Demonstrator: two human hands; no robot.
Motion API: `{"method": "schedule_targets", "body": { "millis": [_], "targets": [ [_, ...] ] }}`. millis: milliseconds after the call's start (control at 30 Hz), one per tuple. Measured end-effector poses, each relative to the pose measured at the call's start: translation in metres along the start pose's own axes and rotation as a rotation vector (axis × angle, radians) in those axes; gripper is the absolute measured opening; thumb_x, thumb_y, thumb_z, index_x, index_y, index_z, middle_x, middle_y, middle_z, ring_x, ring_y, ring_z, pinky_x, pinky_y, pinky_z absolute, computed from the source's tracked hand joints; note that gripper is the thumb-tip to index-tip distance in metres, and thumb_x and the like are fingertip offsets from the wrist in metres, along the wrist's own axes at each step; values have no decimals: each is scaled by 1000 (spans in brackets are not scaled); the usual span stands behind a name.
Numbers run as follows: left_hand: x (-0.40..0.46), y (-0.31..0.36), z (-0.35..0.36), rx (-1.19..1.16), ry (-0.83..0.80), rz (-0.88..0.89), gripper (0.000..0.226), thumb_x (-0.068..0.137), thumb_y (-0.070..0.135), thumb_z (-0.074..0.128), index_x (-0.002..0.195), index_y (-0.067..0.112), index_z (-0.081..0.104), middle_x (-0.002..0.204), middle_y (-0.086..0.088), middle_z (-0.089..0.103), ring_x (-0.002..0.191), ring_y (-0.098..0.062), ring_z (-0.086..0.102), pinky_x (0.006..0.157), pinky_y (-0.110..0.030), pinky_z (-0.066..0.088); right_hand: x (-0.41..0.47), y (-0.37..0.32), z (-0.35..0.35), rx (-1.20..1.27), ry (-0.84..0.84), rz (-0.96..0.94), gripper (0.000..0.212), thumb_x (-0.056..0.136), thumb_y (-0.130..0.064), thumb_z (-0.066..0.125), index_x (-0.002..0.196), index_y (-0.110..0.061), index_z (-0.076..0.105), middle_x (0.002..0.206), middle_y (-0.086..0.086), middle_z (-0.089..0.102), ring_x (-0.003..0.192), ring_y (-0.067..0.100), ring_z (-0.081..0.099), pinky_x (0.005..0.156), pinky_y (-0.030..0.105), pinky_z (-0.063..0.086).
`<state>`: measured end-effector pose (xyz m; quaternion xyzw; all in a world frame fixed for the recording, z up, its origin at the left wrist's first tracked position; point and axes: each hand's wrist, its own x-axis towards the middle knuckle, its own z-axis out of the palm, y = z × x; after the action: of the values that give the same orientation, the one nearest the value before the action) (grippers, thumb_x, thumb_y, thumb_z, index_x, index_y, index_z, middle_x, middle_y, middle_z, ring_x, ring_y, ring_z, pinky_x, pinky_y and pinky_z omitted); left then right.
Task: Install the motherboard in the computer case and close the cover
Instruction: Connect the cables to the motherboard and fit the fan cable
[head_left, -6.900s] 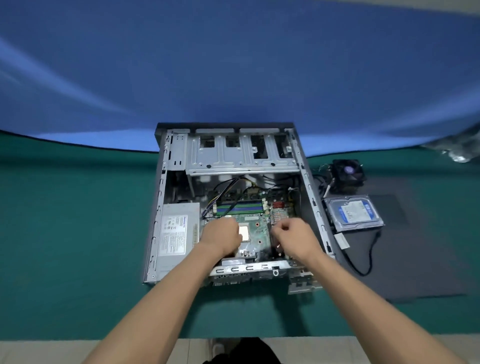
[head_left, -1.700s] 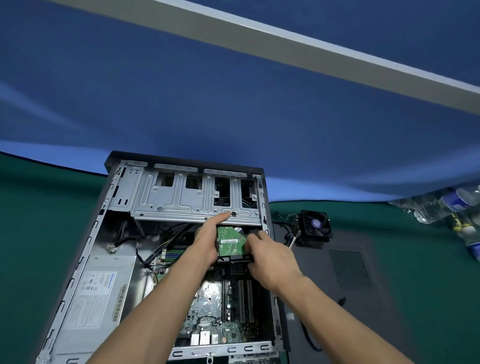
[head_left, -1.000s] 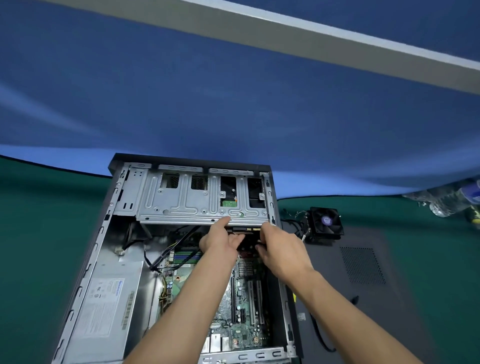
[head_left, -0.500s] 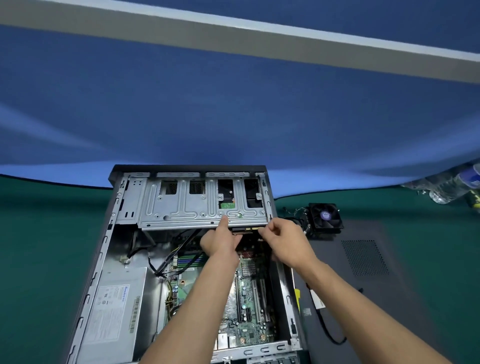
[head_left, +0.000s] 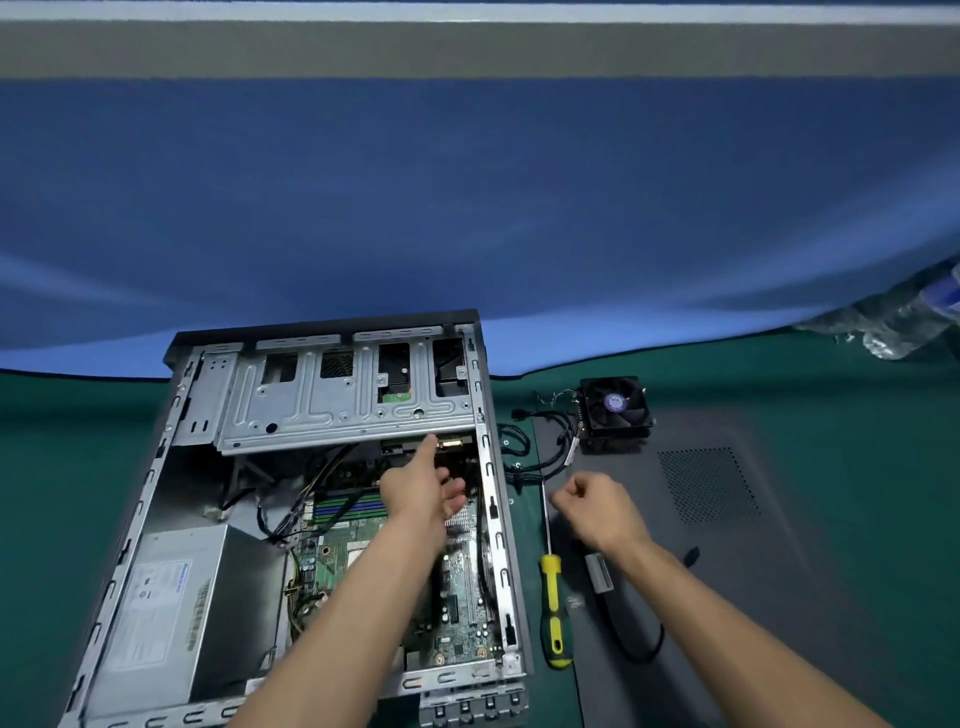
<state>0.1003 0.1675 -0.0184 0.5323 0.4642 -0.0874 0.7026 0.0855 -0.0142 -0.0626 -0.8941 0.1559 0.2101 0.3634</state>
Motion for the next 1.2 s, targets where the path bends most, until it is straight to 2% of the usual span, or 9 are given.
{"method": "schedule_targets", "body": {
  "millis": [67, 167, 300, 400, 633, 800, 1000, 1100, 1200],
  "targets": [
    [-7, -6, 6, 139, -57, 119, 18, 92, 17, 58, 79, 6, 53, 66, -5, 54, 46, -13, 49, 36, -22, 41, 8, 3, 5, -44, -40, -33, 19, 91, -20, 56, 72, -16, 57, 70, -3, 59, 63, 13, 51, 57, 24, 40],
    [-8, -10, 16, 496, -162, 400, 24, 90, 15, 58, 69, 5, 50, 58, -9, 47, 49, -18, 41, 48, -25, 36, 19, 3, 14, -105, -89, -108, 11, 93, -20, 58, 83, -21, 63, 82, -4, 64, 67, 8, 54, 52, 19, 38],
    [-5, -12, 26, 1075, -57, 779, 43, 93, 31, 53, 56, 16, 36, 48, 3, 43, 46, -16, 39, 48, -26, 33, 35, 6, 27, -221, -78, -182, 13, 92, -25, 61, 103, -25, 67, 107, -6, 66, 94, 14, 61, 74, 25, 46],
    [-4, -20, 27, 1208, -7, 927, 47, 97, 36, 46, 54, 21, 32, 44, 7, 38, 41, -10, 35, 42, -25, 23, 44, 10, 37, -280, -69, -249, 14, 91, -25, 62, 105, -25, 66, 112, -4, 64, 101, 16, 59, 82, 28, 46],
    [-1, -26, 28, 1345, 38, 957, 44, 100, 40, 33, 59, 25, 26, 50, 9, 36, 46, -14, 35, 50, -31, 26, 60, 8, 53, -332, -21, -315, 5, 91, -24, 59, 88, -23, 63, 96, -3, 67, 93, 19, 61, 79, 29, 46],
    [-1, -27, 28, 1376, 52, 955, 43, 100, 38, 32, 60, 26, 25, 50, 10, 35, 45, -7, 31, 43, -24, 17, 62, 11, 58, -459, 19, -418, 16, 94, -23, 51, 98, -19, 66, 102, 0, 68, 99, 21, 58, 92, 33, 37],
    [-4, -25, 30, 1581, 137, 1005, 38, 101, 41, 23, 70, 21, 35, 58, 7, 43, 53, -22, 41, 47, -30, 21, 59, 10, 58, -759, -16, -556, 16, 95, -13, 49, 104, -13, 62, 106, 5, 67, 103, 23, 58, 96, 35, 34],
    [-9, -21, 36, 1746, 186, 1033, 40, 102, 40, 21, 89, 19, 52, 80, -2, 57, 62, -27, 56, 47, -29, 23, 55, 7, 56, -648, -8, -507, 17, 94, -10, 48, 101, -13, 63, 101, 5, 69, 96, 23, 62, 92, 34, 39],
    [-16, -20, 39, 1858, 225, 988, 37, 102, 38, 29, 93, 16, 58, 92, -4, 59, 66, -24, 64, 44, -27, 23, 49, 5, 50, -235, -3, -345, 20, 97, -21, 49, 98, -14, 67, 96, 3, 70, 90, 23, 63, 79, 32, 47]
  ]
}}
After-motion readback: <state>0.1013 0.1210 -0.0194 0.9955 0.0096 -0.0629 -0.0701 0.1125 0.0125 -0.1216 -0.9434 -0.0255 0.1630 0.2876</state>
